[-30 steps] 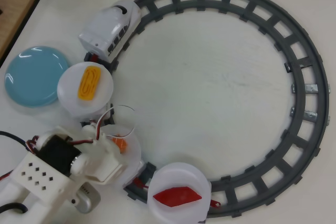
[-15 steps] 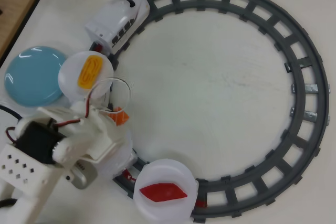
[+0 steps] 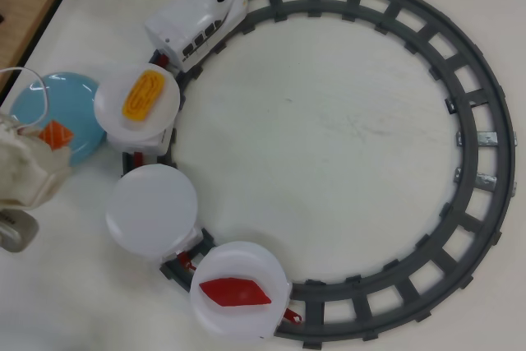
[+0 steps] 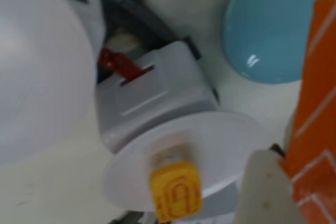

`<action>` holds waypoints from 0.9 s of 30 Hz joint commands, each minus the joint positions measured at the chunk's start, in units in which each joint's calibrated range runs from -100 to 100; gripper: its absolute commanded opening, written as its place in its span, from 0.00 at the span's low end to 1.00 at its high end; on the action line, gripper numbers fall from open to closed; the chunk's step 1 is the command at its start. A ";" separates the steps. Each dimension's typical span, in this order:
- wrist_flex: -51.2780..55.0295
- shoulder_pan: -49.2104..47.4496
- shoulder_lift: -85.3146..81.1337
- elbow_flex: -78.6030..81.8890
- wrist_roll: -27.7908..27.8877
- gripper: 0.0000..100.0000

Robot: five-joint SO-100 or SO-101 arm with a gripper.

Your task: Pick up the sushi from the Shinkansen and put it on the blue dish

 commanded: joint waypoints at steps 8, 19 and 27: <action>-10.45 -6.66 11.57 -5.46 -5.79 0.03; -10.11 -7.63 32.81 -23.32 -8.41 0.03; -10.03 -8.16 43.18 -33.33 -9.03 0.03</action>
